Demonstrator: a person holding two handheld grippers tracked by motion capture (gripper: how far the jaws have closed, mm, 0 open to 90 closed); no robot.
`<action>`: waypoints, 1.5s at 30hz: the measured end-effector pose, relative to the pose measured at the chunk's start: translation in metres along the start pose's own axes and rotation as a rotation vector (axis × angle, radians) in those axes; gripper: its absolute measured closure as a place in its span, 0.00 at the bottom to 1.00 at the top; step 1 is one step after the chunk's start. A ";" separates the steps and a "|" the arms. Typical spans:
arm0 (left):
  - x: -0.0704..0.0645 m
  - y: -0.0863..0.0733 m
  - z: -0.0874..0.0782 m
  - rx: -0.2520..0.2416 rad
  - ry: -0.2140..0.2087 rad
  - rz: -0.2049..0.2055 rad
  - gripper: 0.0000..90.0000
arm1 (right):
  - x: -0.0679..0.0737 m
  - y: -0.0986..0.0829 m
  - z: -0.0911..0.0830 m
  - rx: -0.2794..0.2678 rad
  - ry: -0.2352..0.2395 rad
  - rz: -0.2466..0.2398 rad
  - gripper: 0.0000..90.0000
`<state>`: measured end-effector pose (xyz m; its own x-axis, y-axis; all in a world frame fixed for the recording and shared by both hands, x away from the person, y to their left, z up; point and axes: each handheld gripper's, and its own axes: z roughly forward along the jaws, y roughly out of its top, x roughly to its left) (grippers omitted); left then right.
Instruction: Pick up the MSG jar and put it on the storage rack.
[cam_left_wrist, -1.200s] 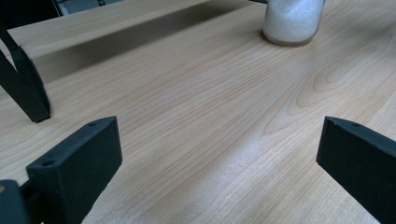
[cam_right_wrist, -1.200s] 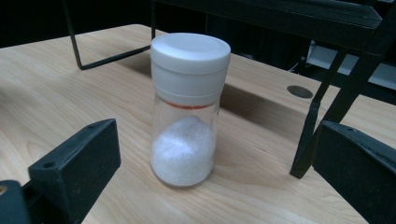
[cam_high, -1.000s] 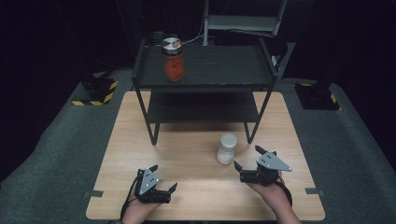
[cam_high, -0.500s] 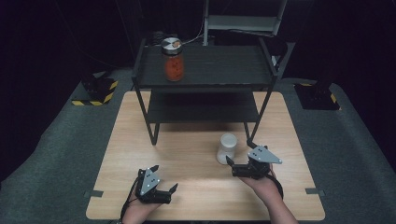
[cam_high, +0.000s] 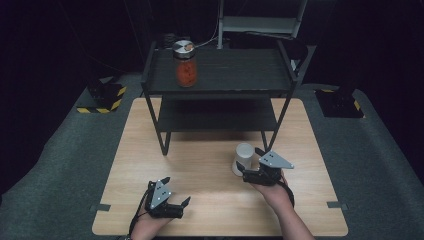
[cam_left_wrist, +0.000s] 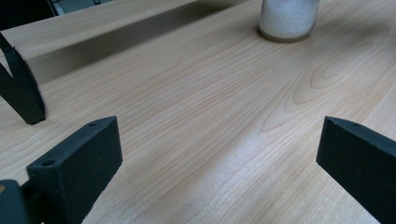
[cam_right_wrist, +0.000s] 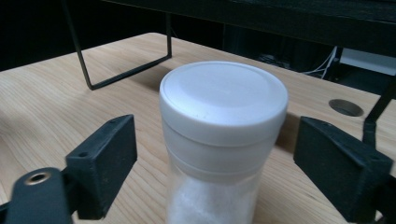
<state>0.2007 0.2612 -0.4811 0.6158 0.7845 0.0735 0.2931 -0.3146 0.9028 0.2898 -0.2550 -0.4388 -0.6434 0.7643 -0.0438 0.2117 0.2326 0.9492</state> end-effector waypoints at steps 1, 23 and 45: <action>0.000 0.000 0.000 -0.001 0.001 0.000 0.00 | 0.000 0.000 0.001 -0.002 0.001 -0.001 0.17; -0.001 0.000 0.000 -0.001 0.004 -0.001 0.00 | -0.003 -0.014 0.015 -0.067 0.005 0.047 0.37; 0.000 -0.001 0.000 -0.003 0.000 -0.004 0.00 | 0.006 -0.012 0.006 -0.102 -0.025 0.052 0.37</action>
<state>0.2000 0.2614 -0.4815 0.6149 0.7855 0.0702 0.2927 -0.3100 0.9046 0.2877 -0.2494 -0.4527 -0.6143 0.7891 0.0001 0.1676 0.1303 0.9772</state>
